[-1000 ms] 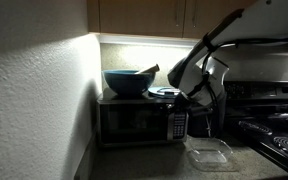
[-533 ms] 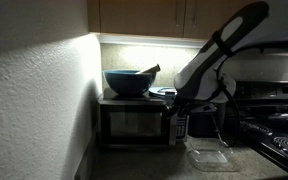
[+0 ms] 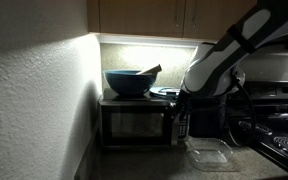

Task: Fully open the microwave

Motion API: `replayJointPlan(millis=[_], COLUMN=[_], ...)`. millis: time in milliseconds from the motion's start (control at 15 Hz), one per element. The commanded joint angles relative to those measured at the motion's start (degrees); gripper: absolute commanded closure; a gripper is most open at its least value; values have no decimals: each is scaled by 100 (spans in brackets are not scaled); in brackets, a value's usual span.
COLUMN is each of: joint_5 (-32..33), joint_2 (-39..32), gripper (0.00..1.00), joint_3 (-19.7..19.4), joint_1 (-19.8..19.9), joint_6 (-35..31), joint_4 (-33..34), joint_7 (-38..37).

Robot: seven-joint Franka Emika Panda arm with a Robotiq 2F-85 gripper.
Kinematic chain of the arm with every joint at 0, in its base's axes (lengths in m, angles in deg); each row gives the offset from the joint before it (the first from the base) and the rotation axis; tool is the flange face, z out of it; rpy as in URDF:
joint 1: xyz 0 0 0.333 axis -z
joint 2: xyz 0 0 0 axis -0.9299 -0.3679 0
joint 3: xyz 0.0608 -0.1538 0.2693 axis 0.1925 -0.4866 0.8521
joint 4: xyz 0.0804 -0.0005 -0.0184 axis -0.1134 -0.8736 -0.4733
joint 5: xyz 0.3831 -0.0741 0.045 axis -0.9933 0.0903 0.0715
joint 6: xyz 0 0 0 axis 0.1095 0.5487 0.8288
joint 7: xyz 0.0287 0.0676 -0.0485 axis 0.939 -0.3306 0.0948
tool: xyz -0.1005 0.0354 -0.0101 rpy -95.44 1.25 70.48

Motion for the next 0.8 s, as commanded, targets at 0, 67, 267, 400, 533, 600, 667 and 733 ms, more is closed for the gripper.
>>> replayJointPlan(millis=[0, 67, 267, 400, 533, 600, 667, 733], joint_5=[13, 20, 25, 26, 26, 26, 26, 26], joint_2=[21, 34, 40, 40, 40, 40, 40, 40], gripper=[54, 54, 54, 54, 54, 54, 54, 54], joint_3=[-34, -60, -77, -77, -76, -77, -76, -76], joint_1=[2, 2, 2, 2, 2, 2, 2, 2], joint_6=[8, 10, 10, 10, 10, 11, 11, 11], joint_4=[-24, -52, -79, -79, -79, -79, -79, -79], joint_7=[0, 0, 0, 0, 0, 0, 0, 0])
